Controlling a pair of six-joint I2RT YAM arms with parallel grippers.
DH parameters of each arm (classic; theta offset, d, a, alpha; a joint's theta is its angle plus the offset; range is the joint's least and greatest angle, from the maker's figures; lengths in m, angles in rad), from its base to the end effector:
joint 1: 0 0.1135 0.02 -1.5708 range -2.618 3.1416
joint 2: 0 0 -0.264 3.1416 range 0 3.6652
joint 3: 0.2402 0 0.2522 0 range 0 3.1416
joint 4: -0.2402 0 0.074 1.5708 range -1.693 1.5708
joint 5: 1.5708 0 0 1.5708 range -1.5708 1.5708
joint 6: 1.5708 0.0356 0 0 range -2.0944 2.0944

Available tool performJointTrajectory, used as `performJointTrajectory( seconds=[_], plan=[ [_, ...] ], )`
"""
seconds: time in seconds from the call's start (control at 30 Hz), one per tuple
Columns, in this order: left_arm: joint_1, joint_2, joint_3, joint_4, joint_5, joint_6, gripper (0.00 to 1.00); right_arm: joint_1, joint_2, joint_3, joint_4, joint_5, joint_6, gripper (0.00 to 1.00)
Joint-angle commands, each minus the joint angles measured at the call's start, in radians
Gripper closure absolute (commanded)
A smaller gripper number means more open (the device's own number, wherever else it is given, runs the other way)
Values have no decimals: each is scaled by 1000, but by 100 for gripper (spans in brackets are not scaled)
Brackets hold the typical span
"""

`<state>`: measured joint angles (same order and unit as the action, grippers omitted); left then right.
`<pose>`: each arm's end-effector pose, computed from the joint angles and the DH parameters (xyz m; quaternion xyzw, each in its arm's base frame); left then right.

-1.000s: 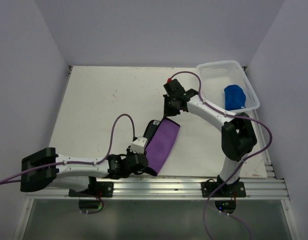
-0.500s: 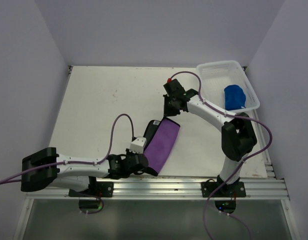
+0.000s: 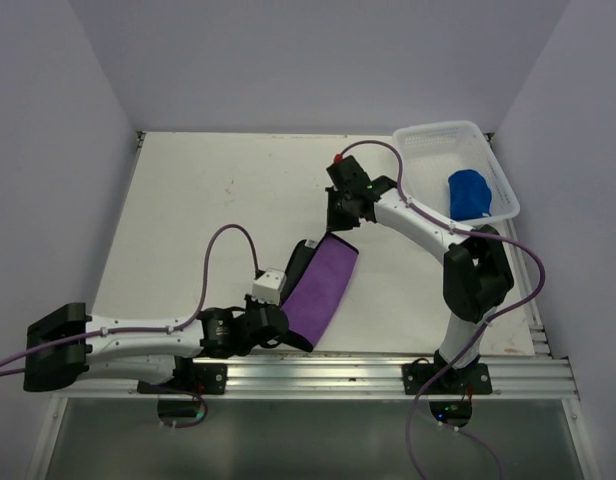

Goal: Roll the towels
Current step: Fold the towel

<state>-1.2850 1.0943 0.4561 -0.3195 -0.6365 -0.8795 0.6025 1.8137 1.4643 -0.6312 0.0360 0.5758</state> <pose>0.0740 -0.1768 0.1664 0.0899 0.9060 -0.1131 0.3979 0.3263 0.2229 0.2512 -0.0075 0.9566 0.1473 0.2513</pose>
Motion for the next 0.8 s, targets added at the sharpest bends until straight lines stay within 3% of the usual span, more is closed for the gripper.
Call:
performJointTrajectory(
  seconds=[0.0, 0.43, 0.77],
  plan=[
    [3, -82, 16, -16, -28, -19, 100, 14, -1, 54, 7, 7, -7, 100],
    [-85, -142, -4, -85, -98, -104, 100, 65, 93, 181, 2, -8, -19, 100],
    [-168, -85, 6, -194, -158, -196, 100, 98, 216, 281, -22, -24, -48, 100]
  ],
)
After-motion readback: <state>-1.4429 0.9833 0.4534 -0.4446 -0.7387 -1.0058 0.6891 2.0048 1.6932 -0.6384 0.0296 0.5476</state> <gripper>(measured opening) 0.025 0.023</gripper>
